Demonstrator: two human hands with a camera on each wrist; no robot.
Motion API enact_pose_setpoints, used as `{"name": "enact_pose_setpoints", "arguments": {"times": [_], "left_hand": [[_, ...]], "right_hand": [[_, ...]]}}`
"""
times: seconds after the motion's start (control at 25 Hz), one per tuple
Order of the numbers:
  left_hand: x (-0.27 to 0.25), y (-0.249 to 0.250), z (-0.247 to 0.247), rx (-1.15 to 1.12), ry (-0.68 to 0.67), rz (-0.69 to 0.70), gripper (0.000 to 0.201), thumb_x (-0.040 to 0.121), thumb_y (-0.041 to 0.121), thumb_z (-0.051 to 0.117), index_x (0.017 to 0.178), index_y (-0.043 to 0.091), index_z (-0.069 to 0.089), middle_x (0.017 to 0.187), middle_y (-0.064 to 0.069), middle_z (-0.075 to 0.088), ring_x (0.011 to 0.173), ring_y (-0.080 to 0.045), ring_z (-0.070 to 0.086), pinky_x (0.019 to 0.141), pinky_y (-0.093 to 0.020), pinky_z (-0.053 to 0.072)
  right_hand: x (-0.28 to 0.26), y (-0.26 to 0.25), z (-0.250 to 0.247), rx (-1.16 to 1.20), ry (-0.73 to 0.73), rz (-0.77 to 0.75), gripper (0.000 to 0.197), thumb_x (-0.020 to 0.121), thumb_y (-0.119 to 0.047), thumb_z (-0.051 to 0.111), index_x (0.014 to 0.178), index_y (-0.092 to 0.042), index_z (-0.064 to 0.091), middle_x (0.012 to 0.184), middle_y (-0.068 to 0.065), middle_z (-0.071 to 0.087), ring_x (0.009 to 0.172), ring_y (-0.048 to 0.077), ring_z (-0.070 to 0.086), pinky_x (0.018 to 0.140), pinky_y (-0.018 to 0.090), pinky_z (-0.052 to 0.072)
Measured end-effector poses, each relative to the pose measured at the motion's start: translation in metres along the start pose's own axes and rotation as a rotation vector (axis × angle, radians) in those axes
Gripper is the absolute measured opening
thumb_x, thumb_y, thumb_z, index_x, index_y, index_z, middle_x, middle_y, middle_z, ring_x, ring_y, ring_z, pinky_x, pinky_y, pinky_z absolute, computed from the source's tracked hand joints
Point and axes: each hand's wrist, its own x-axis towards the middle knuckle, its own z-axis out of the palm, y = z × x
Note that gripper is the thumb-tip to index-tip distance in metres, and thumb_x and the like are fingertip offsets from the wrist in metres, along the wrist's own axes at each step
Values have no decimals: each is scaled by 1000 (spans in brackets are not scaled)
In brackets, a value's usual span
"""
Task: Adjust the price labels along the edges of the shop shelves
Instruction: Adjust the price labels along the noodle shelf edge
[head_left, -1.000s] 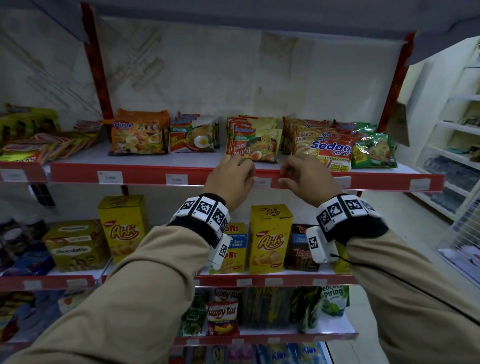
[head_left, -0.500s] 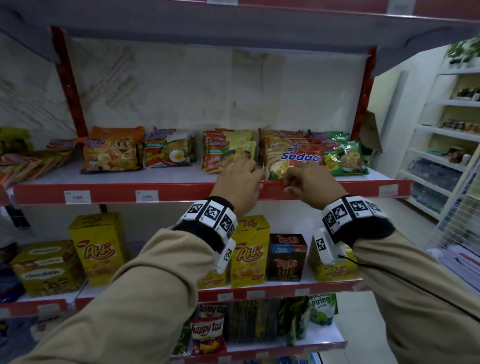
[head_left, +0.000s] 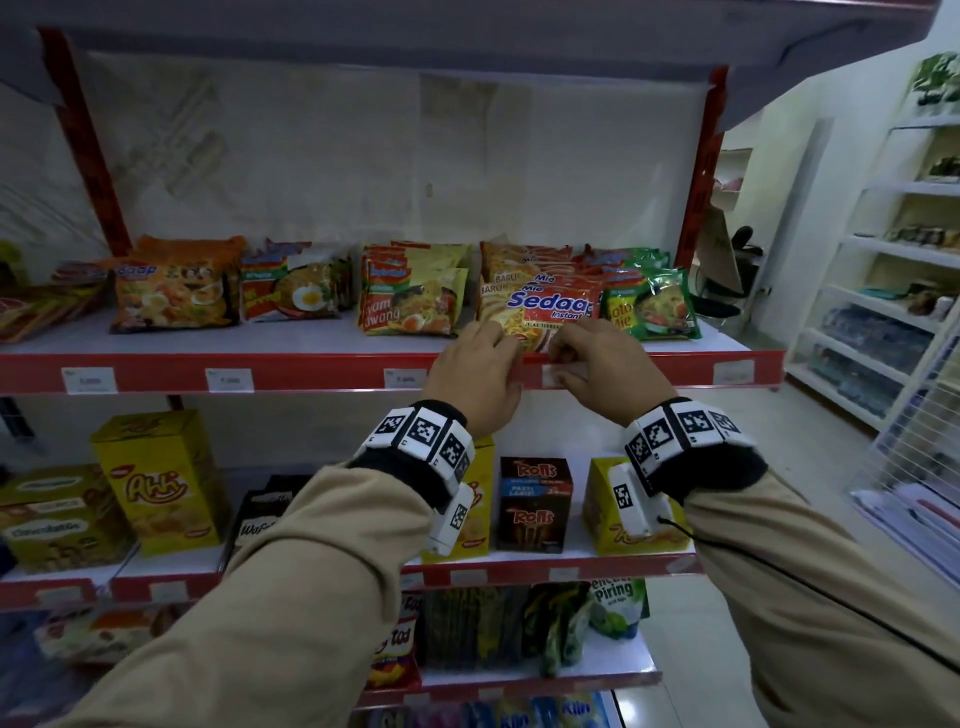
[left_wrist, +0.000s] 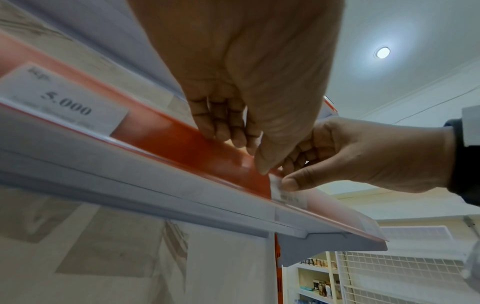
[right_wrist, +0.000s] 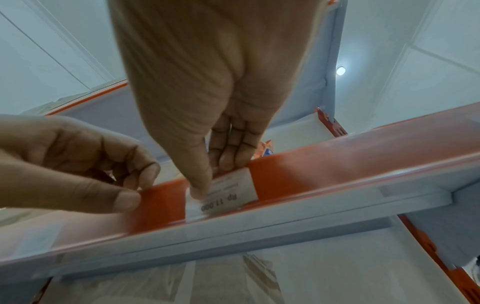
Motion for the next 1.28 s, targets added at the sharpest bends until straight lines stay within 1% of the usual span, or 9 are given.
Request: {"name": "enact_pose_setpoints", "arguments": {"times": [0.2, 0.36, 0.48, 0.6, 0.72, 0.92, 1.04, 1.12, 1.28], "left_hand": [[1, 7, 3, -20, 18, -51, 21, 85, 27, 57, 102, 14, 56, 106, -5, 54, 102, -24, 46, 80, -34, 39], [-2, 7, 6, 35, 1, -7, 24, 87, 25, 54, 108, 14, 58, 106, -8, 52, 100, -26, 44, 80, -36, 39], [-3, 7, 7, 0, 69, 10, 19, 85, 21, 58, 99, 9, 63, 101, -10, 53, 94, -27, 45, 76, -36, 41], [-5, 9, 10, -72, 138, 13, 16, 83, 18, 61, 91, 5, 66, 96, -10, 54, 90, -25, 49, 73, -34, 42], [-5, 9, 13, -138, 134, -20, 19, 88, 22, 58, 95, 7, 67, 92, -7, 55, 89, -23, 49, 72, -33, 41], [-4, 10, 15, -313, 180, -131, 33, 98, 38, 44, 109, 12, 62, 99, -4, 58, 94, -18, 49, 75, -28, 36], [-3, 12, 17, -400, 210, -189, 38, 98, 42, 42, 111, 12, 62, 99, -4, 59, 93, -18, 49, 74, -28, 35], [-1, 12, 19, -403, 223, -202, 33, 97, 40, 46, 104, 13, 63, 95, -3, 58, 89, -17, 48, 70, -27, 31], [0, 11, 22, -389, 220, -218, 24, 96, 33, 53, 93, 11, 62, 92, -3, 54, 87, -16, 44, 68, -27, 27]], "right_hand": [[-5, -1, 1, -70, 3, -56, 15, 82, -16, 63, 96, -9, 60, 96, 9, 60, 94, 27, 50, 76, 33, 38], [-5, -4, 7, -105, -4, -60, 18, 81, -12, 55, 96, -4, 60, 95, 15, 58, 95, 31, 46, 80, 36, 37], [-2, -7, 10, -159, -41, -29, 21, 83, -17, 55, 99, -6, 60, 101, 14, 55, 97, 30, 45, 84, 40, 39], [3, -5, 1, 50, -8, 4, 12, 83, -17, 61, 91, -8, 61, 94, 10, 56, 91, 26, 49, 78, 36, 41], [9, 3, -10, 287, 24, 69, 6, 82, -10, 66, 87, -13, 64, 84, 3, 64, 81, 19, 60, 73, 31, 50], [7, 0, -7, 806, 245, 264, 14, 82, -3, 69, 96, -3, 66, 92, 15, 69, 81, 21, 63, 72, 28, 54], [1, -6, 0, 1131, 262, 337, 11, 84, 2, 65, 94, 2, 60, 94, 16, 71, 75, 16, 67, 68, 23, 55], [-2, -9, 5, 1190, 247, 352, 12, 85, 3, 64, 95, 3, 58, 87, 14, 71, 68, 15, 67, 66, 22, 54], [-8, -5, 10, 1108, 248, 352, 15, 84, -3, 68, 95, 0, 59, 71, 7, 68, 62, 11, 67, 64, 22, 55]]}}
